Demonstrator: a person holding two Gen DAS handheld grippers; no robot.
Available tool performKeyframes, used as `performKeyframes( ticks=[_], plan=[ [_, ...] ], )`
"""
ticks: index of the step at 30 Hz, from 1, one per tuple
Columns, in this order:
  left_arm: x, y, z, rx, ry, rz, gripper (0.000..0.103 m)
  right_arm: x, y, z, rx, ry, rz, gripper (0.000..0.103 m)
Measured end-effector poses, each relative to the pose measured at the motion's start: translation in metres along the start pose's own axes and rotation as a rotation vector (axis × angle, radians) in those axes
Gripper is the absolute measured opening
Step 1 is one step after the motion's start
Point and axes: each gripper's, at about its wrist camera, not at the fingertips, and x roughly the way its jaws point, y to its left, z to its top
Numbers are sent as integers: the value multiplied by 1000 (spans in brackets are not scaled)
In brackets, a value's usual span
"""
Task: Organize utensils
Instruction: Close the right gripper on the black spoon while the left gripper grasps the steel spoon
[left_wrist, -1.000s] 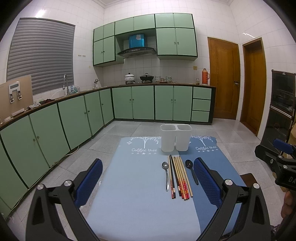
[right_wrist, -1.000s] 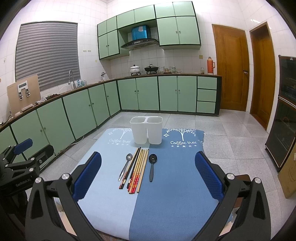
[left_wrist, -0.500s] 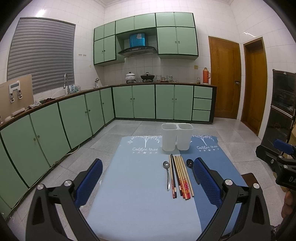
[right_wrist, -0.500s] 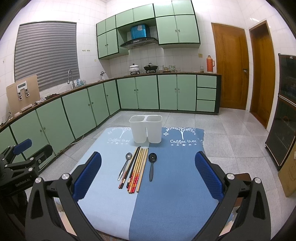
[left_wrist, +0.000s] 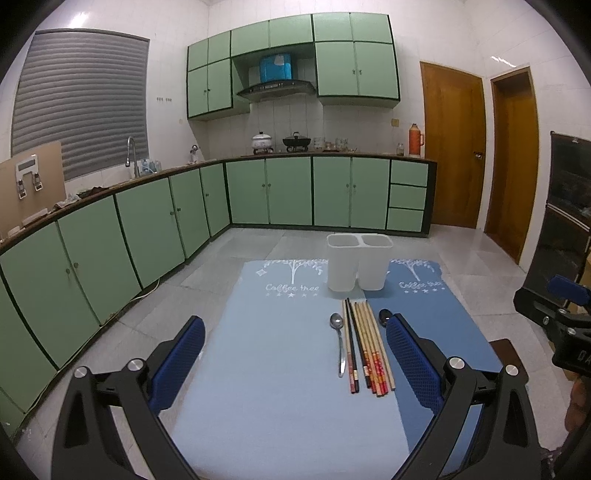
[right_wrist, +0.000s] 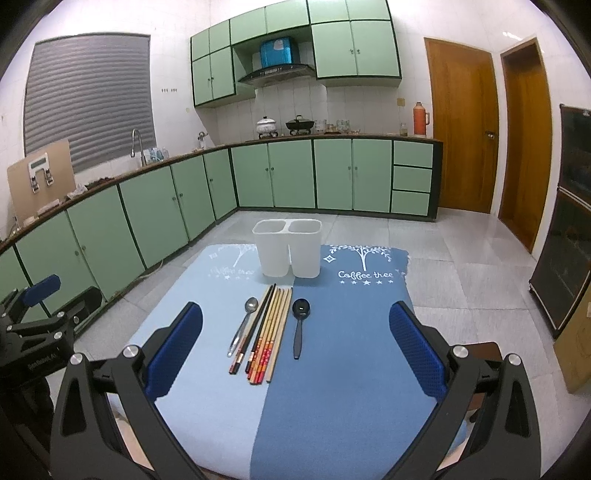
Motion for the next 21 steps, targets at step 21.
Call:
performKeyframes(
  ticks=[21],
  plan=[
    [187, -7, -8, 48, 315, -19, 90, 195, -33, -2, 37, 328, 6, 98]
  ],
)
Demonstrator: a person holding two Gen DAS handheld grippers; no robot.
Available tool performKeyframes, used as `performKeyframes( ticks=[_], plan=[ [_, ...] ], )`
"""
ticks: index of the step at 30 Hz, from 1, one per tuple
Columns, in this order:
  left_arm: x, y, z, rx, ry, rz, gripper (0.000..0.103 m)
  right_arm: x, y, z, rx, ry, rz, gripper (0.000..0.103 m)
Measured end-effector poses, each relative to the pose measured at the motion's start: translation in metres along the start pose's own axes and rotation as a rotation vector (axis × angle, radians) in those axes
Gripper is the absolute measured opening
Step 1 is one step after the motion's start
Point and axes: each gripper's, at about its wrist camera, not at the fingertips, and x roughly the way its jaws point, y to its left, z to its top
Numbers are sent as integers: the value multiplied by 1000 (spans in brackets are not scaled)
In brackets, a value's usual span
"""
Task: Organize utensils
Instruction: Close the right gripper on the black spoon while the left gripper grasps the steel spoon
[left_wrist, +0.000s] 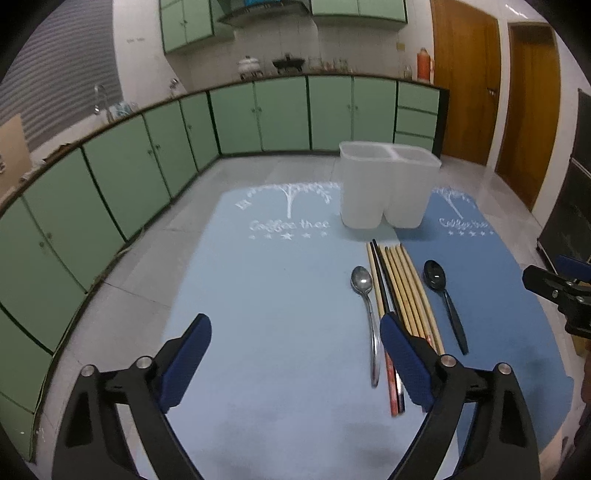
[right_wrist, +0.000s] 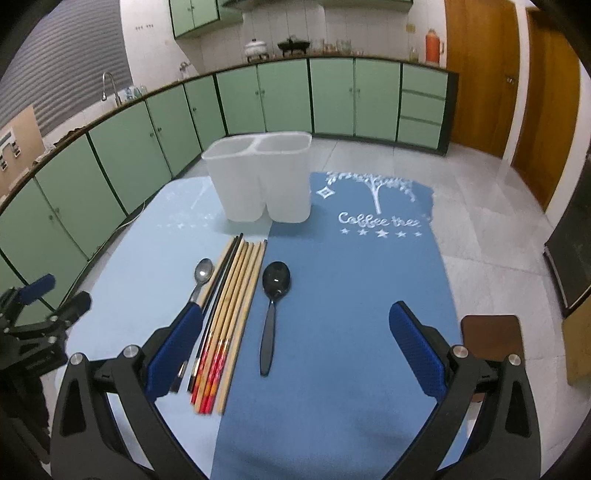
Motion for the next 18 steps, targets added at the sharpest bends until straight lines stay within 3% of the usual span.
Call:
performKeyframes(
  ticks=[11, 18],
  plan=[
    [98, -36, 13, 59, 164, -54, 86, 49, -29, 6, 74, 76, -19, 98],
    [124, -40, 6, 65, 219, -58, 86, 71, -31, 8, 76, 100, -14, 98]
  ],
)
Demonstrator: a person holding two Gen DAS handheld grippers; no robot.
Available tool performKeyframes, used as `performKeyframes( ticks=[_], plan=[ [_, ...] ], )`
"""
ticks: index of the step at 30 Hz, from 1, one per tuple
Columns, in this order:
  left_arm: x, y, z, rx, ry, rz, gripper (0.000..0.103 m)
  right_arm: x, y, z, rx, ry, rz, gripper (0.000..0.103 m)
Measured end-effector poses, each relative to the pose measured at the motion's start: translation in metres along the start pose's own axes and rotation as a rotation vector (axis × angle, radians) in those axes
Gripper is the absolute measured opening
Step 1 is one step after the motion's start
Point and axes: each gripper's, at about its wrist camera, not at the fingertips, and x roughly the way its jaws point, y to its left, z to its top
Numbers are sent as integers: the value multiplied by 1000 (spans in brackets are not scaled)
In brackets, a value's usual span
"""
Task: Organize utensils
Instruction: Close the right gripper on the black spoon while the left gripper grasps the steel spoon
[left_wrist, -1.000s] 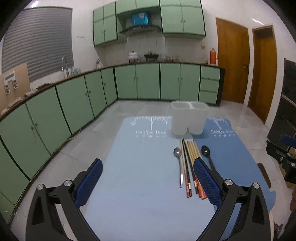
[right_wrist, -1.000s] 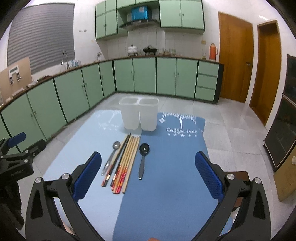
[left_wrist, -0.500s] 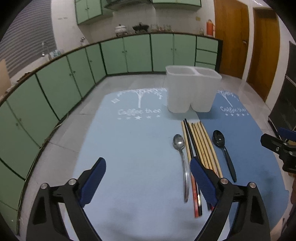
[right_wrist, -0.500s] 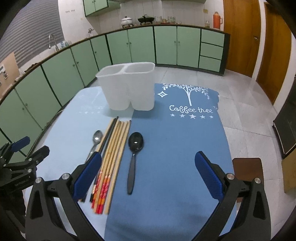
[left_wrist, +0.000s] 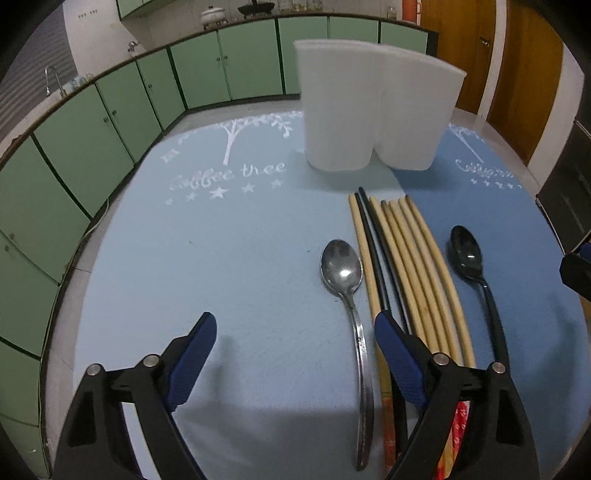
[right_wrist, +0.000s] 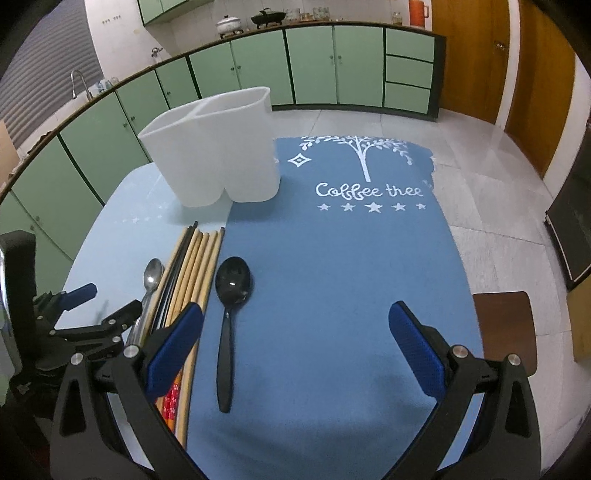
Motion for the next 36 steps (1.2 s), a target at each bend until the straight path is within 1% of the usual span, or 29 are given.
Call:
performKeyframes(
  ticks=[5, 11, 14, 17, 20, 23, 25, 27, 29, 31, 35, 36],
  plan=[
    [14, 2, 0, -1, 23, 0, 86, 13, 5, 1, -3, 17, 11, 98],
    [17, 4, -2, -5, 11, -12, 86, 27, 14, 2, -18, 40, 17, 98],
    [17, 9, -3, -4, 4, -2, 87, 34, 21, 2, -37, 48, 18, 98],
    [18, 18, -2, -14, 2, 11, 86, 40, 29, 2, -62, 57, 3, 98],
    [21, 19, 4, -9, 5, -2, 86, 48, 35, 5, -71, 70, 3, 98],
    [21, 19, 11, -7, 0, -16, 86, 56, 39, 9, -82, 86, -8, 92],
    [25, 16, 18, -2, -3, -15, 86, 63, 41, 12, -83, 107, -9, 82],
    [29, 11, 26, 12, -5, -16, 86, 70, 41, 14, -76, 128, -14, 80],
    [32, 9, 31, 18, -6, -21, 86, 75, 41, 15, -65, 141, -11, 80],
    [36, 7, 36, 25, 0, -19, 86, 81, 43, 16, -59, 156, -7, 76],
    [44, 7, 41, 29, 9, -19, 86, 88, 47, 19, -72, 154, -35, 72],
    [46, 8, 42, 24, 11, -23, 87, 89, 48, 20, -74, 154, -36, 69]
  ],
)
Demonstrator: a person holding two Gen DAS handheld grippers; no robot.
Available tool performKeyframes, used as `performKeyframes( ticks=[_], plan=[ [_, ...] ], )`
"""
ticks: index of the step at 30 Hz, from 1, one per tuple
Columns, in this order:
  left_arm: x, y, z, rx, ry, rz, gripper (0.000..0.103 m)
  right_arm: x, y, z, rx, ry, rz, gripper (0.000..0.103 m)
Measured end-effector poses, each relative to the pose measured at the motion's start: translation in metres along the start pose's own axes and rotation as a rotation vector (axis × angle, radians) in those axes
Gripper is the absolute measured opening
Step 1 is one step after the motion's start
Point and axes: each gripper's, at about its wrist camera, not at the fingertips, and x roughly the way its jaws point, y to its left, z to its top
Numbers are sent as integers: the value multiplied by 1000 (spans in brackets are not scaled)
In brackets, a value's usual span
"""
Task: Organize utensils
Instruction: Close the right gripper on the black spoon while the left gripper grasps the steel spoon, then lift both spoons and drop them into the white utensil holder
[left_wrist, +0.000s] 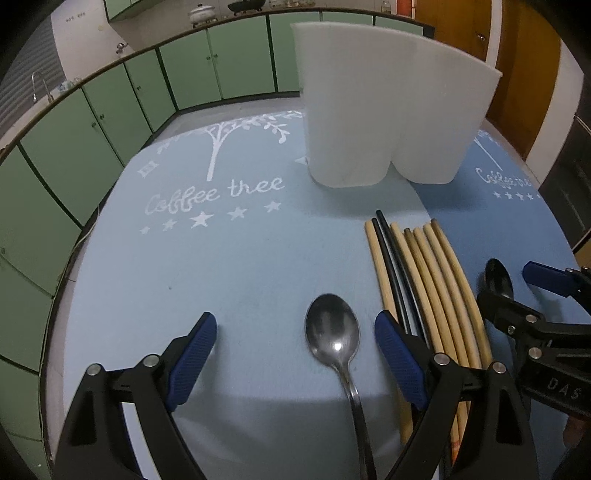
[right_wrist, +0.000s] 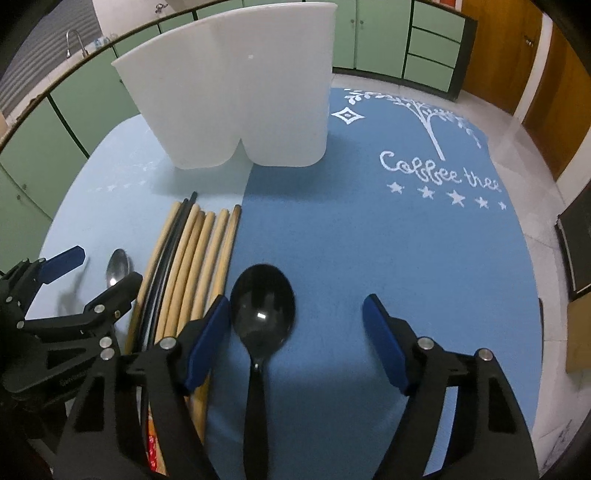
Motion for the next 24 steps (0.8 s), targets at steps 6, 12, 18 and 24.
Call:
performKeyframes(
  ticks=[6, 12, 18, 24],
  plan=[
    [4, 3, 2, -28, 5, -45, 76, -1, 0, 1, -10, 1, 1, 53],
    [-1, -5, 1, -4, -13, -64, 43, -3, 0, 2, -6, 8, 12, 34],
    [-7, -1, -3, -23, -47, -127, 28, -9, -12, -1, 23, -11, 68, 33],
    [-38, 3, -13, -65, -200, -157, 27, -35, -30, -5, 27, -140, 134, 33]
  ],
)
